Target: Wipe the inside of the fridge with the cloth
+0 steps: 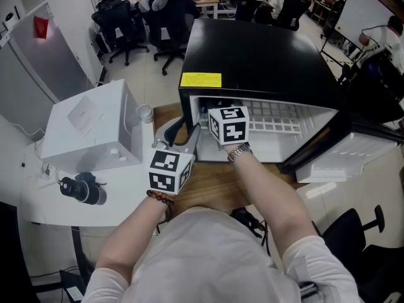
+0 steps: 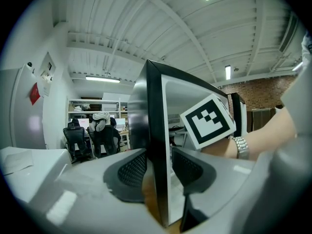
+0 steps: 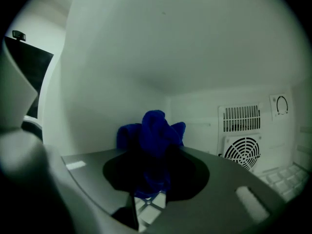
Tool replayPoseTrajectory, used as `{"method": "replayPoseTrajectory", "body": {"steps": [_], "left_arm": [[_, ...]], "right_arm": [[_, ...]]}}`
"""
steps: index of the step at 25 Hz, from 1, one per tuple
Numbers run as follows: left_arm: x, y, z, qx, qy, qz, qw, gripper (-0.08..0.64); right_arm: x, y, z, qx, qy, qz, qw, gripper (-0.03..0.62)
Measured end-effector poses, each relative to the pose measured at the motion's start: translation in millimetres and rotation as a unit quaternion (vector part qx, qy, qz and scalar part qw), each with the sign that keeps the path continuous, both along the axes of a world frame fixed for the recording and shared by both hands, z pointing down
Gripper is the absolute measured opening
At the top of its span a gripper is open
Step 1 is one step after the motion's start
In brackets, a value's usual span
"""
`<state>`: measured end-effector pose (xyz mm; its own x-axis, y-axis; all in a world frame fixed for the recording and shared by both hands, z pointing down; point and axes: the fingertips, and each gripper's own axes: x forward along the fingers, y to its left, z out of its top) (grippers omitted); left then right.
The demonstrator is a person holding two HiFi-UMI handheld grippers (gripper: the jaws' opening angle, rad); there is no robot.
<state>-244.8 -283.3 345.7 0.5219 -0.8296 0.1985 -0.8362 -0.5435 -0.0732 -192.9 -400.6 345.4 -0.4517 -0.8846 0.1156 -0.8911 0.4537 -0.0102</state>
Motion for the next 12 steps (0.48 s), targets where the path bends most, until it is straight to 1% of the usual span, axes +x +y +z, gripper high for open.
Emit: {"method": "replayPoseTrajectory", "body": {"steps": [6,12], "left_arm": [[1,-1,1,0.0,-0.005,-0.002,1.0,0.164],[3,-1,1,0.0,-0.012,-0.004,0.9999,0.176]], "right_arm": [[3,-14,1,-0.004,0.004,0.032,0.999,0.115],[5,-26,1,-0.01,0.006,0.046,0.999,0.115]]}}
